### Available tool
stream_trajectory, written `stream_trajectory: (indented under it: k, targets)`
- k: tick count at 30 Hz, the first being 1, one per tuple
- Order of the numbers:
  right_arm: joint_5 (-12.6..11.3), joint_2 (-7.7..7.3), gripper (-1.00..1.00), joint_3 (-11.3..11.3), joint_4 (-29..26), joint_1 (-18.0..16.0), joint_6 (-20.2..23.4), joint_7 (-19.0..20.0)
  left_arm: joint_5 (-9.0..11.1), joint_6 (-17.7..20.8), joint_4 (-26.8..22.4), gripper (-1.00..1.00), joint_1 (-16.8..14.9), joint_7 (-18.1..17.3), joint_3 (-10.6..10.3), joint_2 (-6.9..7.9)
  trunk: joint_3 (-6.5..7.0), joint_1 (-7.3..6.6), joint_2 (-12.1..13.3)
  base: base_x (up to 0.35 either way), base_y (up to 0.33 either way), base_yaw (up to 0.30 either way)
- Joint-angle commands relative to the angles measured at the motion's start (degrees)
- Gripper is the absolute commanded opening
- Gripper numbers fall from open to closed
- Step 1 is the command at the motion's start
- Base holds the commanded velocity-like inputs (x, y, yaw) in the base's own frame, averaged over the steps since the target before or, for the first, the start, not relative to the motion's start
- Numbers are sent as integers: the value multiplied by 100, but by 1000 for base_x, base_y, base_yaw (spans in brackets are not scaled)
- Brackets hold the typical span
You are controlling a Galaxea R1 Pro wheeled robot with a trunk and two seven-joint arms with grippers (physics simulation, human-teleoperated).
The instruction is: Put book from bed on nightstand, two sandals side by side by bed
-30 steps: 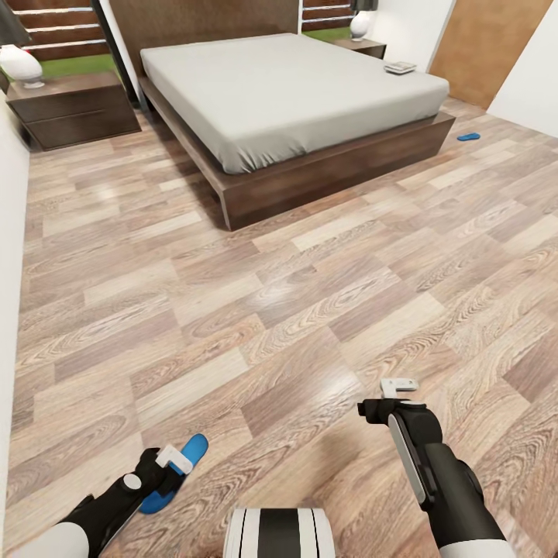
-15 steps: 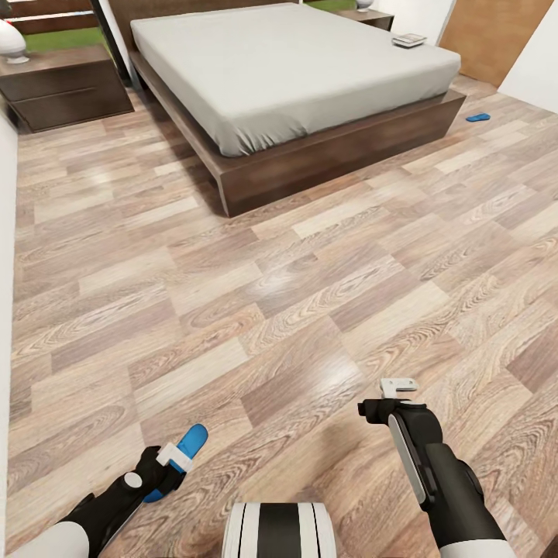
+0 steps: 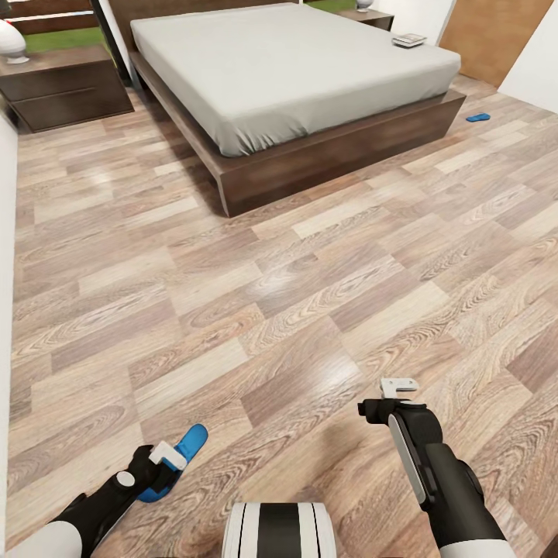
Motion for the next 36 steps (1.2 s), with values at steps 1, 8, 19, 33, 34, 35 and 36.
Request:
stream_trajectory:
  k: [1, 8, 19, 33, 34, 35, 36]
  targets:
    - [4, 0, 100, 6, -5, -2, 27, -24, -59, 3, -10, 100, 0, -32, 66, 27, -25, 2, -3, 0, 0, 0]
    - [4, -3, 100, 6, -5, -2, 28, -21, -59, 4, -12, 100, 0, -40, 106, 35, -181, 20, -12, 0, 0, 0]
    - [4, -8, 100, 6, -4, -2, 27, -25, -68, 0, -12, 100, 0, -43, 111, 24, -269, 30, -17, 0, 0, 0]
    - [6, -9, 100, 9, -2, -2, 26, -24, -68, 2, -163, 100, 0, -41, 111, 18, -424, 48, -27, 0, 0, 0]
    - [5, -9, 100, 11, 0, -2, 27, -25, -68, 1, -167, 100, 0, -41, 111, 18, -424, 48, -27, 0, 0, 0]
    - [5, -9, 100, 11, 1, -2, 27, -26, -68, 1, -168, 100, 0, -41, 111, 18, -424, 48, -27, 0, 0, 0]
    - [6, -9, 100, 13, 2, -2, 26, -27, -68, 1, -169, 100, 0, -41, 111, 18, -424, 48, -27, 0, 0, 0]
